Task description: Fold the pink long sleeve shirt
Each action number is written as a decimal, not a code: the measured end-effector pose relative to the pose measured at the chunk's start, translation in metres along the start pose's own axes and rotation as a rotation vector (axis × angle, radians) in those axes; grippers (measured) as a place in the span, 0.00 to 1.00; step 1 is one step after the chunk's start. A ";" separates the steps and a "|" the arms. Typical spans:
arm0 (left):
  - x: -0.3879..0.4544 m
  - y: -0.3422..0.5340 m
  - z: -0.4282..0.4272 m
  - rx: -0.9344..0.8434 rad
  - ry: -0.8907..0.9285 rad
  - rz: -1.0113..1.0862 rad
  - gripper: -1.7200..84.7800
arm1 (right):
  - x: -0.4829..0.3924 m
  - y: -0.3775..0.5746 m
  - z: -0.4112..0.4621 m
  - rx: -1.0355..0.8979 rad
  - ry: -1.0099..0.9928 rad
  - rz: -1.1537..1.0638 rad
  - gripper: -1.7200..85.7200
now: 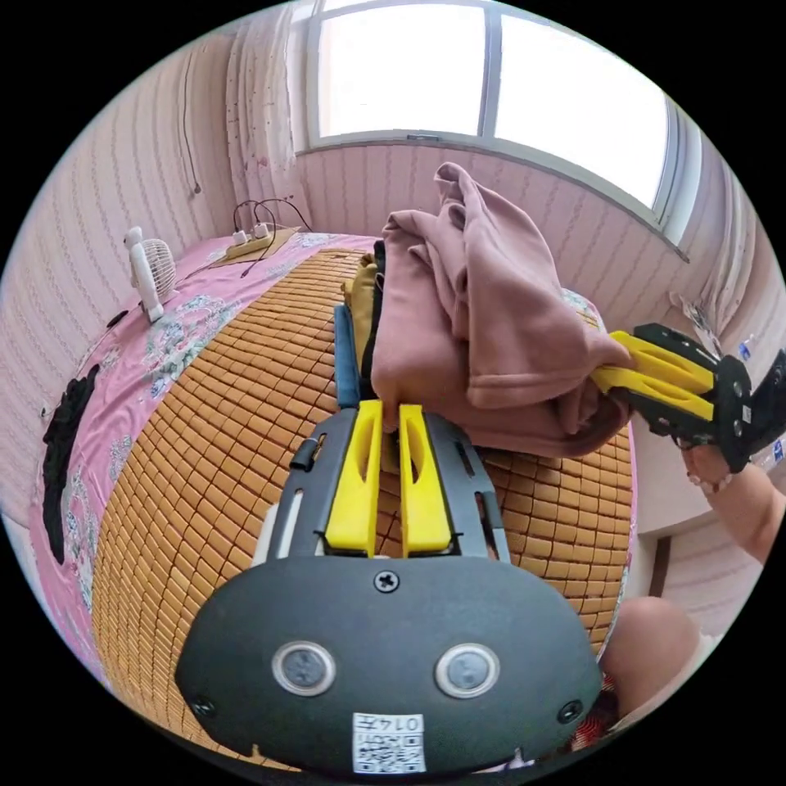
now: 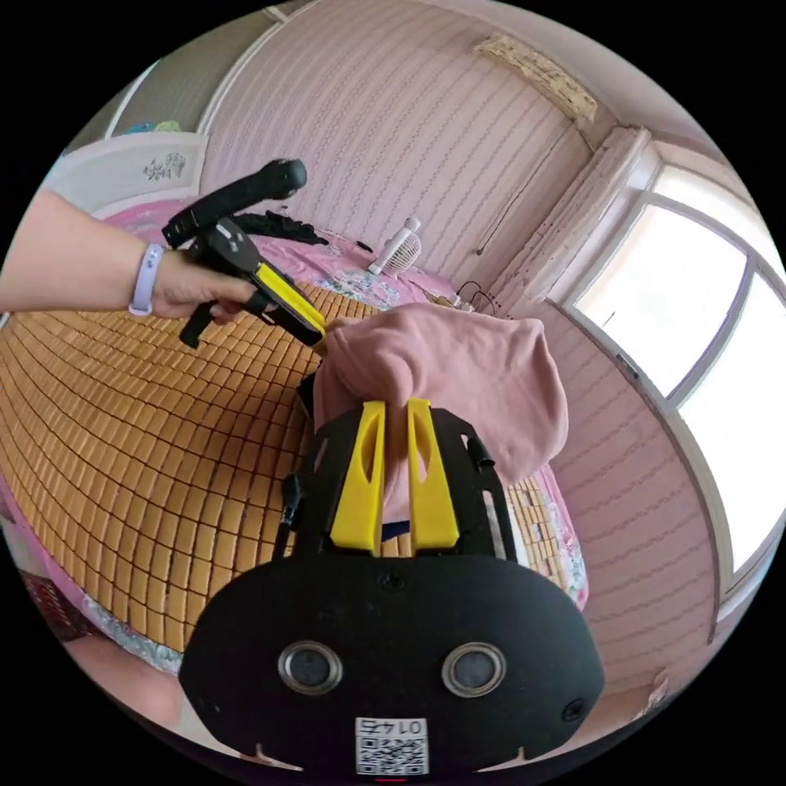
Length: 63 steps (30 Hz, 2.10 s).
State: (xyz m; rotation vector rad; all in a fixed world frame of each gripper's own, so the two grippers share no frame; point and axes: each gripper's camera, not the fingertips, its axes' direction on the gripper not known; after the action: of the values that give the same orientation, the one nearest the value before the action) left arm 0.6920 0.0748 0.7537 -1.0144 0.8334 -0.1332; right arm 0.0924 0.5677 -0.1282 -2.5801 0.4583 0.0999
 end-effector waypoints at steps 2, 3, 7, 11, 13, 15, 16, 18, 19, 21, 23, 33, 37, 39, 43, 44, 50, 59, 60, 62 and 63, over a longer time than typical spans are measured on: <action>0.009 -0.008 -0.010 -0.043 -0.045 0.035 0.02 | 0.032 0.020 -0.031 0.068 -0.110 0.148 0.06; 0.011 -0.008 -0.018 -0.020 -0.046 0.049 0.02 | 0.054 0.036 -0.054 0.119 -0.188 0.243 0.05; 0.016 0.006 -0.100 0.067 0.039 0.093 0.01 | 0.087 0.087 -0.152 0.331 -0.354 0.407 0.05; 0.029 0.093 -0.202 0.023 0.159 0.132 0.01 | 0.060 0.133 -0.222 0.349 -0.522 0.420 0.05; 0.031 0.161 -0.245 0.034 0.272 -0.002 0.01 | 0.020 0.174 -0.232 0.122 -0.524 0.424 0.05; 0.045 0.235 -0.273 0.010 0.351 -0.114 0.01 | -0.010 0.213 -0.221 -0.140 -0.495 0.457 0.05; 0.058 0.283 -0.283 -0.009 0.364 -0.198 0.01 | -0.027 0.237 -0.212 -0.286 -0.530 0.488 0.05; 0.081 0.343 -0.284 -0.087 0.334 -0.297 0.01 | -0.041 0.264 -0.205 -0.434 -0.600 0.552 0.05; 0.095 0.373 -0.284 -0.126 0.333 -0.338 0.01 | -0.044 0.273 -0.209 -0.453 -0.586 0.572 0.05; 0.106 0.408 -0.290 -0.122 0.329 -0.402 0.01 | -0.039 0.278 -0.218 -0.461 -0.546 0.566 0.05; 0.100 0.438 -0.304 -0.060 0.348 -0.524 0.01 | -0.025 0.277 -0.227 -0.472 -0.501 0.604 0.05; 0.088 0.429 -0.357 0.051 0.399 -0.466 0.01 | -0.047 0.212 -0.242 -0.336 -0.374 0.404 0.14; 0.085 0.439 -0.379 0.061 0.412 -0.487 0.01 | -0.052 0.220 -0.206 -0.487 -0.336 0.414 0.15; 0.083 0.448 -0.389 0.068 0.419 -0.509 0.01 | -0.043 0.227 -0.202 -0.527 -0.319 0.405 0.10; 0.081 0.465 -0.426 0.101 0.396 -0.510 0.01 | 0.005 0.246 -0.230 -0.445 -0.350 0.503 0.06; 0.079 0.469 -0.441 0.131 0.392 -0.506 0.01 | 0.017 0.249 -0.237 -0.404 -0.391 0.552 0.06; 0.039 0.486 -0.538 0.383 0.390 -0.580 0.01 | 0.110 0.246 -0.313 0.136 -0.718 0.804 0.04; 0.013 0.509 -0.805 0.923 0.160 -0.492 0.01 | 0.145 0.128 -0.418 0.650 -0.894 0.482 0.04; 0.015 0.510 -0.827 0.976 0.139 -0.472 0.01 | 0.150 0.112 -0.435 0.729 -0.906 0.454 0.04; 0.031 0.512 -0.913 1.146 0.016 -0.381 0.01 | 0.157 0.087 -0.463 0.850 -0.921 0.413 0.03; 0.036 0.511 -0.933 1.171 -0.026 -0.354 0.01 | 0.161 0.071 -0.481 0.918 -0.939 0.372 0.03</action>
State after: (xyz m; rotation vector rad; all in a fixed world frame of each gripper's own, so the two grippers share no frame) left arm -0.0440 -0.3116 0.0897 -0.0342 0.4038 -0.8048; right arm 0.2112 0.2209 0.2287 -1.3165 0.4477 0.9323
